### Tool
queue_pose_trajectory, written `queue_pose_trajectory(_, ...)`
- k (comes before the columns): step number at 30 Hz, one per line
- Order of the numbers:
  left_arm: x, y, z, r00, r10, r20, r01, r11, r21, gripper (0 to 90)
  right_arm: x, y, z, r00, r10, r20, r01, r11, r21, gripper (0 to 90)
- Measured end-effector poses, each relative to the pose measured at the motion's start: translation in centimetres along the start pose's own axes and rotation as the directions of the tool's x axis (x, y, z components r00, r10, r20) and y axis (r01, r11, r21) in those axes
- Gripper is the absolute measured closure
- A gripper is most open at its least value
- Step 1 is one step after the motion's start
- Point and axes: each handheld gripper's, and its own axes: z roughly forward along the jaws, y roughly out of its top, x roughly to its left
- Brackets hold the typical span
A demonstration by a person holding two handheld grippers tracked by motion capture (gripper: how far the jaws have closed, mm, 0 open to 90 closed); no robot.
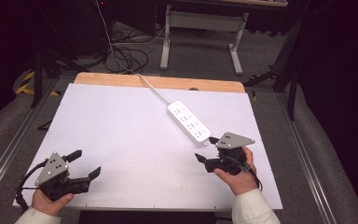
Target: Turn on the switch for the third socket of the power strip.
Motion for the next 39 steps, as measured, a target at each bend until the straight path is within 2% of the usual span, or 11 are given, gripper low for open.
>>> queue_pose_trajectory(14, 0.0, 0.0, -0.1, 1.0000, -0.005, -0.004, 0.005, 1.0000, -0.001, 13.4, -1.4, 2.0, -0.1, 0.9998, -0.003, 0.020, 0.003, 1.000, -0.002, 27.1)
queue_pose_trajectory(18, 0.0, -0.1, -0.2, 0.9999, -0.003, -0.011, 0.003, 1.0000, 0.001, 12.9, -1.6, 2.4, 0.1, 1.0000, -0.004, 0.005, 0.004, 1.000, 0.001, 37.5)
queue_pose_trajectory(20, 0.0, -0.1, -0.4, 0.9998, -0.008, -0.015, 0.008, 1.0000, 0.001, 12.9, -1.7, 2.8, 0.2, 0.9997, -0.021, 0.015, 0.021, 1.000, 0.007, 44.1)
queue_pose_trajectory(24, 0.0, -0.3, -0.8, 0.9995, -0.005, -0.030, 0.005, 1.0000, 0.004, 12.9, -2.2, 3.7, 0.6, 0.9990, -0.038, 0.022, 0.038, 0.999, 0.018, 48.0)
queue_pose_trajectory(26, 0.0, -0.3, -0.9, 0.9995, -0.011, -0.029, 0.012, 0.9999, 0.004, 12.9, -2.5, 4.1, 0.8, 0.9986, -0.044, 0.027, 0.044, 0.999, 0.022, 53.1)
queue_pose_trajectory(31, 0.0, -0.5, -1.3, 0.9987, -0.016, -0.048, 0.016, 0.9999, 0.004, 13.0, -3.5, 5.1, 1.3, 0.9990, -0.044, 0.009, 0.043, 0.999, 0.031, 67.9)
queue_pose_trajectory(39, -0.1, -0.5, -1.2, 0.9986, -0.016, -0.051, 0.017, 0.9998, 0.006, 13.2, -4.7, 6.1, 2.7, 0.9997, -0.026, -0.001, 0.026, 0.998, 0.060, 82.2)
